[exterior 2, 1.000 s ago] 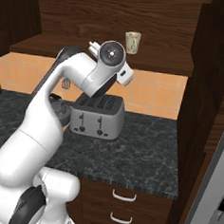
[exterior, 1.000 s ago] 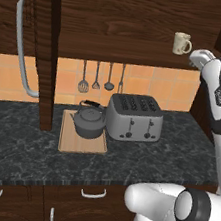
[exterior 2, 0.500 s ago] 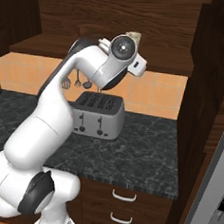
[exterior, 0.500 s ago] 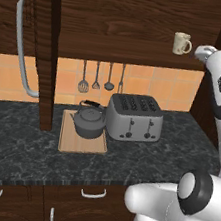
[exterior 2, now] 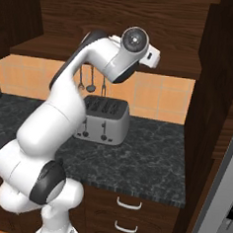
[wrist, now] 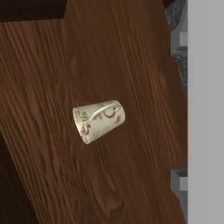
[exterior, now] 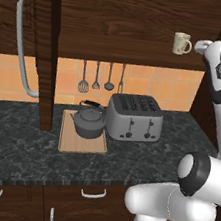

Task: Pick the kettle from the counter and place it on the tray. Then pick the mug from the cabinet and place it on the tray. Then close the cabinet doors.

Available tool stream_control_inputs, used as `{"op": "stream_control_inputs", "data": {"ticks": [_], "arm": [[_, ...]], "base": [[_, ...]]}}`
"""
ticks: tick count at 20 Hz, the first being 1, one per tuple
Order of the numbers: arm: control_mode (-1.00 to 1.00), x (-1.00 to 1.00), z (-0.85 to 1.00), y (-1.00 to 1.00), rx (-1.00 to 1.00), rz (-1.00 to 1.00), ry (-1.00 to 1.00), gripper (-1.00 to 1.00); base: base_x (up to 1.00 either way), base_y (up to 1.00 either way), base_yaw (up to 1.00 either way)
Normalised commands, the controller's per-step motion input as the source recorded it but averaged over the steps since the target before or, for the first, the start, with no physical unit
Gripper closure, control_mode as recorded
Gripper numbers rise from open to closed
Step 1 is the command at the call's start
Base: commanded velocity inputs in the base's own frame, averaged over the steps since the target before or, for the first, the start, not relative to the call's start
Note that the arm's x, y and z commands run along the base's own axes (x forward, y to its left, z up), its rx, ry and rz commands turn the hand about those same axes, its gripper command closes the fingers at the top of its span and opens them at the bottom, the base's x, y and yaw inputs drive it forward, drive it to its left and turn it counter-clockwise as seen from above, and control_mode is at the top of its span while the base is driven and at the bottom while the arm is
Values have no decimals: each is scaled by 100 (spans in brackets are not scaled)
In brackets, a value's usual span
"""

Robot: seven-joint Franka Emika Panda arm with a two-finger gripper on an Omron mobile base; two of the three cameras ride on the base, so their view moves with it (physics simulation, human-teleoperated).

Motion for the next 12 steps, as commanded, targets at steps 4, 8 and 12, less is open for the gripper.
{"op": "stream_control_inputs", "data": {"ticks": [4, 8, 12], "arm": [[-100, 47, 2, 0, 0, 17, 1, -100], [-100, 43, 0, 0, 0, 20, 0, -100], [-100, 33, 0, -11, -3, 11, 1, -100]], "base": [[0, 0, 0], [0, 0, 0], [0, 0, 0]]}}
